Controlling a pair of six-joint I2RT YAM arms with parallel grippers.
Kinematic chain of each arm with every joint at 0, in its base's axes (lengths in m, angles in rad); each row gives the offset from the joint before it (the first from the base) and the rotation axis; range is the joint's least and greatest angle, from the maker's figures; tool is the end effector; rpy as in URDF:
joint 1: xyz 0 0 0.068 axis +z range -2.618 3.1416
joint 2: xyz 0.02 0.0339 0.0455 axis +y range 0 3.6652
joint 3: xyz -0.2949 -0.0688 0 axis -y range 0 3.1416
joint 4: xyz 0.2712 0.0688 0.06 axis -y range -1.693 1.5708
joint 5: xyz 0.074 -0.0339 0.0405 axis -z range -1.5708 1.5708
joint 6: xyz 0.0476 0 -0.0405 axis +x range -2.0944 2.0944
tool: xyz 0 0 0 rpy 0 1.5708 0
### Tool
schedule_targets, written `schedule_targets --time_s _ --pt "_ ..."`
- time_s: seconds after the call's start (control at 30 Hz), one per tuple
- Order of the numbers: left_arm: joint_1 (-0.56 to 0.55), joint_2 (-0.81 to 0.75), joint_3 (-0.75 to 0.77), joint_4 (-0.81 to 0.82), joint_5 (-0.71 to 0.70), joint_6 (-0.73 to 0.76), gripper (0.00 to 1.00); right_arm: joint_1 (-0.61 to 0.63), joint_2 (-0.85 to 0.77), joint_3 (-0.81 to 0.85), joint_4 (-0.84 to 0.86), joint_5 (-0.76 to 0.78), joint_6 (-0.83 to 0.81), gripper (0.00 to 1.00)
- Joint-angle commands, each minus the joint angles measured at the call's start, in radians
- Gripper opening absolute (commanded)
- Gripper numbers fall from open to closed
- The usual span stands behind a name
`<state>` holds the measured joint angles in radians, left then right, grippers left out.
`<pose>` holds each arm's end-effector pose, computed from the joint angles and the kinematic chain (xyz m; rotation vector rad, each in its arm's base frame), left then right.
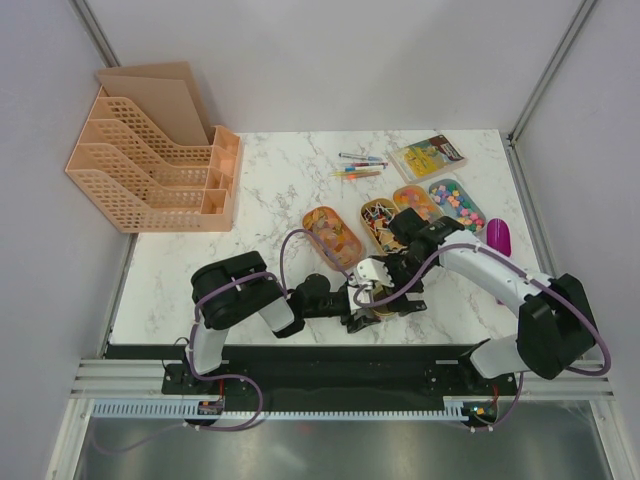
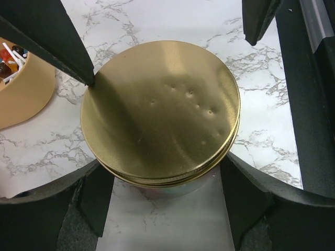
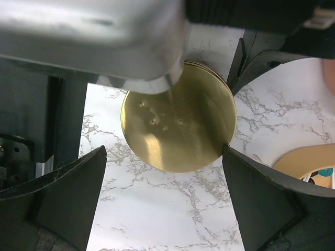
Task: Pack the candies
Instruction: Screw the bottle lid onto the packing bottle.
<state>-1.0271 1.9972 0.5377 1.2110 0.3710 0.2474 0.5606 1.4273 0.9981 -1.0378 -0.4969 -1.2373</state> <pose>0.1644 -0.3054 0.0900 1.3347 1.3432 -0.8792 0.2093 0.1582 0.2318 -2.2257 1.7226 0.6249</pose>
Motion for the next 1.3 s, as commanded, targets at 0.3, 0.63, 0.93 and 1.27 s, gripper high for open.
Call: schedule_targets --time_s 0.3,0.63,0.93,1.27 --pt "0.027 0.084 0.018 -0.324 -0.145 0.003 0.09 0.067 -0.08 -0.151 -0.034 -0.032 0.124 0.98" --pt "0.03 0.089 0.024 -0.34 -0.141 -0.003 0.08 0.068 -0.157 -0.268 0.03 0.003 0.228 0.98" --pt "0.033 0.089 0.025 -0.344 -0.147 -0.005 0.08 0.065 -0.188 -0.263 -0.04 0.024 0.226 0.98" --pt "0.033 0.089 0.025 -0.346 -0.147 0.0 0.08 -0.018 -0.337 -0.219 -0.048 0.095 0.17 0.98"
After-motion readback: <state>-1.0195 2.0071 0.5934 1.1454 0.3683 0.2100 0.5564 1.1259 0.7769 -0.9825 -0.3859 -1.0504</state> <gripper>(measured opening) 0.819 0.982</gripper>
